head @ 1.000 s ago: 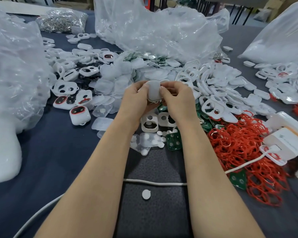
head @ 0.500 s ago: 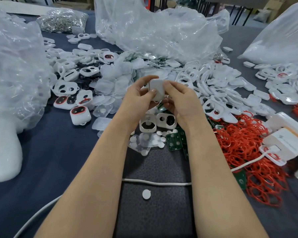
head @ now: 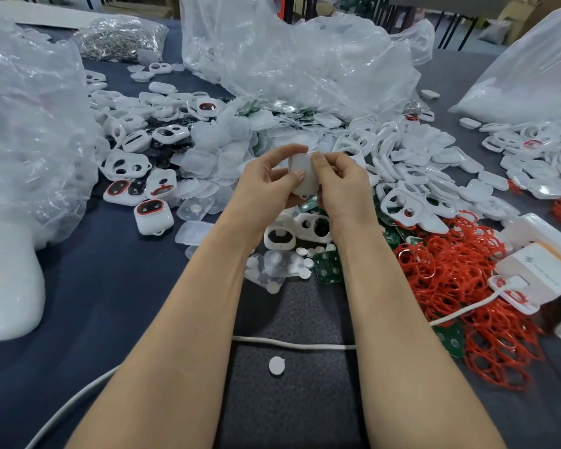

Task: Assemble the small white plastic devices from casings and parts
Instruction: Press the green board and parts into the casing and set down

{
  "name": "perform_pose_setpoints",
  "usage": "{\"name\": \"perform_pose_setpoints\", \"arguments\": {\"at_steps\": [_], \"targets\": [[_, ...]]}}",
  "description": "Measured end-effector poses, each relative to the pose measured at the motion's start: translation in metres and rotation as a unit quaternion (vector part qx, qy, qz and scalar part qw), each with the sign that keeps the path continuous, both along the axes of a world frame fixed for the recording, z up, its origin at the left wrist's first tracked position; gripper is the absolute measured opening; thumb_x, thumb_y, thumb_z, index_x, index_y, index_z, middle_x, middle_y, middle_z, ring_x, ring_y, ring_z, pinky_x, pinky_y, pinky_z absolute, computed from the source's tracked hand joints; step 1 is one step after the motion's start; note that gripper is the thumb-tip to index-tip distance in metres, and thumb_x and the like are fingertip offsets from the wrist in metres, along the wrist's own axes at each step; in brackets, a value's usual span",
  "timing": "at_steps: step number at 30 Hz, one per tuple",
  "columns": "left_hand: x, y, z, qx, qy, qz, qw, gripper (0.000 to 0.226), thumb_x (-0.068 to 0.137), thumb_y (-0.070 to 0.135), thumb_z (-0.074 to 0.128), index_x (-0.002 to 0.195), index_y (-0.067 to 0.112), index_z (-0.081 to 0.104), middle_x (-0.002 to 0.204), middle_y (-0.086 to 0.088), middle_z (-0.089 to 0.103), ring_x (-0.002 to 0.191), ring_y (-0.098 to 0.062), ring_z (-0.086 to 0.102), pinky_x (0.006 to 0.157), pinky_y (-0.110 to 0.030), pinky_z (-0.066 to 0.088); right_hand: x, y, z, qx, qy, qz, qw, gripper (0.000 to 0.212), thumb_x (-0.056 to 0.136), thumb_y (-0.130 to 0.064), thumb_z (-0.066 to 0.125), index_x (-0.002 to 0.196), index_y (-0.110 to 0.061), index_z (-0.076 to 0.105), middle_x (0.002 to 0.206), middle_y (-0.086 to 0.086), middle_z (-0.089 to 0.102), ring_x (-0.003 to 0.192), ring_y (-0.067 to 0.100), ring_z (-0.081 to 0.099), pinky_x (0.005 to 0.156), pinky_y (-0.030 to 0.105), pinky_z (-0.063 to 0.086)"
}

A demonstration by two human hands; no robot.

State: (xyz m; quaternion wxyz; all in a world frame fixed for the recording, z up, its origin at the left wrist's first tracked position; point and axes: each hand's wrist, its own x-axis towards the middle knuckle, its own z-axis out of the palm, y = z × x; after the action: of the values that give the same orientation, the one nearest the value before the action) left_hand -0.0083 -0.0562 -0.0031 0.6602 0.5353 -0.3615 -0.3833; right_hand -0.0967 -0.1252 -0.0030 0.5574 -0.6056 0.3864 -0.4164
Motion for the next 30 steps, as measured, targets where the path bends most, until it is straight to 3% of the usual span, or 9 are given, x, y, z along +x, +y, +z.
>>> {"name": "perform_pose_setpoints", "arguments": {"at_steps": [6,10,13,16,21,25,27,30], "targets": [[-0.0030,-0.0012,-0.0012,0.019,-0.007,0.033,0.999,0.029,0.096,0.002,0.050,0.112,0.024,0.060,0.094,-0.012,0.069,0.088,-0.020,0.068,0.082,-0.030,0.057,-0.0032,0.0010,0.0022,-0.007,0.001,0.021,1.000,0.012,0.095,-0.024,0.058,0.084,-0.025,0.064,0.072,-0.006,0.058,0.055,-0.002,0.049,0.049,0.012,0.039],[-0.0044,-0.0007,0.0017,0.020,-0.011,0.076,0.997,0.015,0.100,0.014,0.047,0.103,0.021,0.060,0.099,-0.015,0.066,0.092,-0.024,0.066,0.082,-0.036,0.059,-0.0062,-0.0002,0.0037,-0.017,0.010,0.065,0.998,0.009,0.094,-0.019,0.059,0.098,-0.017,0.067,0.085,-0.001,0.062,0.074,0.008,0.057,0.059,0.016,0.045],[-0.0048,0.0005,0.0028,0.016,-0.038,0.087,0.995,0.012,0.100,0.015,0.048,0.102,0.018,0.060,0.095,-0.018,0.065,0.086,-0.025,0.065,0.074,-0.034,0.060,-0.0052,0.0003,0.0051,0.008,-0.016,0.064,0.998,0.008,0.093,-0.015,0.059,0.089,-0.017,0.065,0.079,0.000,0.059,0.068,0.010,0.053,0.057,0.019,0.043],[-0.0060,0.0015,0.0036,0.014,-0.041,0.094,0.995,0.011,0.100,0.013,0.049,0.101,0.015,0.060,0.092,-0.017,0.065,0.085,-0.026,0.065,0.075,-0.037,0.060,-0.0012,0.0022,0.0051,0.047,-0.051,0.054,0.996,0.019,0.093,-0.011,0.059,0.076,-0.020,0.061,0.071,-0.004,0.056,0.058,0.004,0.048,0.050,0.014,0.040],[-0.0064,0.0008,0.0034,0.014,-0.041,0.105,0.993,0.012,0.099,0.013,0.049,0.097,0.016,0.060,0.087,-0.013,0.065,0.082,-0.023,0.064,0.075,-0.038,0.059,0.0030,0.0052,0.0049,0.069,-0.068,0.050,0.994,0.022,0.093,-0.011,0.058,0.074,-0.021,0.059,0.071,-0.004,0.055,0.060,0.006,0.047,0.045,0.011,0.038],[-0.0054,-0.0021,0.0016,0.005,0.019,0.134,0.991,0.012,0.100,0.012,0.048,0.100,0.014,0.060,0.093,-0.012,0.065,0.086,-0.023,0.064,0.077,-0.036,0.060,0.0019,0.0052,0.0033,0.037,-0.020,0.064,0.997,0.006,0.094,-0.019,0.059,0.095,-0.022,0.064,0.079,-0.003,0.057,0.066,0.006,0.051,0.054,0.014,0.044],[-0.0027,-0.0031,0.0003,-0.011,0.066,0.154,0.986,0.012,0.100,0.012,0.048,0.103,0.012,0.059,0.095,-0.010,0.064,0.088,-0.023,0.064,0.077,-0.034,0.060,-0.0004,0.0039,0.0013,-0.008,0.055,0.094,0.994,0.024,0.094,-0.022,0.059,0.117,-0.018,0.062,0.089,0.001,0.061,0.069,0.008,0.056,0.062,0.022,0.049],[-0.0004,-0.0042,-0.0011,-0.026,0.089,0.134,0.987,0.015,0.099,0.009,0.048,0.111,0.009,0.058,0.094,-0.010,0.065,0.085,-0.022,0.065,0.076,-0.030,0.059,-0.0025,0.0033,0.0015,-0.028,0.068,0.100,0.992,0.024,0.095,-0.014,0.057,0.117,-0.009,0.064,0.077,0.003,0.064,0.055,0.007,0.057,0.059,0.024,0.051]]}}
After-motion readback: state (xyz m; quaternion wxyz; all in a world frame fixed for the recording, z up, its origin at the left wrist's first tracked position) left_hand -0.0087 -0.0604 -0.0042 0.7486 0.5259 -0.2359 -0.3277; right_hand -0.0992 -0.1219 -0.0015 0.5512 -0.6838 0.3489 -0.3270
